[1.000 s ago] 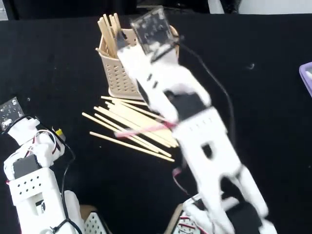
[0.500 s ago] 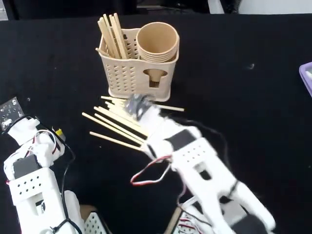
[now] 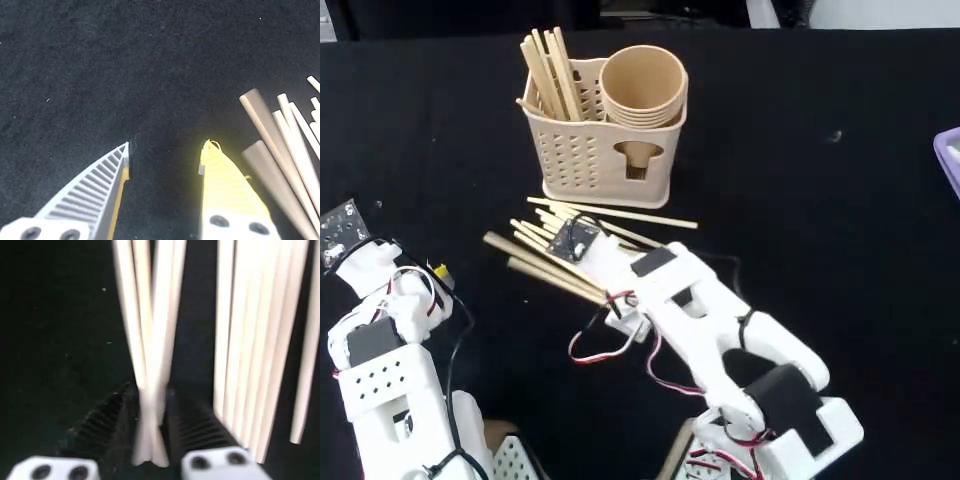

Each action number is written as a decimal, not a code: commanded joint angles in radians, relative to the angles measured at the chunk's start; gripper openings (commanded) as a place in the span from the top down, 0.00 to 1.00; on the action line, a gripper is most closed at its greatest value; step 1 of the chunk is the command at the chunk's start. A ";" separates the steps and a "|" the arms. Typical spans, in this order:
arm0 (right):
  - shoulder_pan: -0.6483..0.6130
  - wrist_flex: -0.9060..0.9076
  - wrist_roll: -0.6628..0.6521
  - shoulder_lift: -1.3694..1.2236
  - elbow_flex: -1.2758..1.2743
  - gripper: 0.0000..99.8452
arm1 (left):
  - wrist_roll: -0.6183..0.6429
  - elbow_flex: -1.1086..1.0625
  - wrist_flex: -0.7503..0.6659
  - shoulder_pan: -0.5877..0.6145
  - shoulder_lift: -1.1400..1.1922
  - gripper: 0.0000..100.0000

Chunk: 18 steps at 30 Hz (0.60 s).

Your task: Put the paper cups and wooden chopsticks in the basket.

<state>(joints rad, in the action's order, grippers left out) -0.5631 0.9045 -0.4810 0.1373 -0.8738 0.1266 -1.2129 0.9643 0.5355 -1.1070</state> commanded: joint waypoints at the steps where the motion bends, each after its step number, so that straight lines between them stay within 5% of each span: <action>1: -0.038 0.077 -0.015 -0.004 0.047 0.99 | 0.000 0.005 -0.017 0.002 0.003 0.77; 11: -0.041 0.201 -0.020 0.013 0.073 0.99 | 0.000 0.005 -0.017 0.002 0.003 0.77; 18: -0.040 0.203 -0.023 0.283 -0.150 0.99 | 0.000 0.007 -0.017 0.002 0.003 0.77</action>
<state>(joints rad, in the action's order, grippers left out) -0.5877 1.0948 -0.4933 0.2846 -0.9567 0.1266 -1.2129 0.9643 0.5355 -1.1070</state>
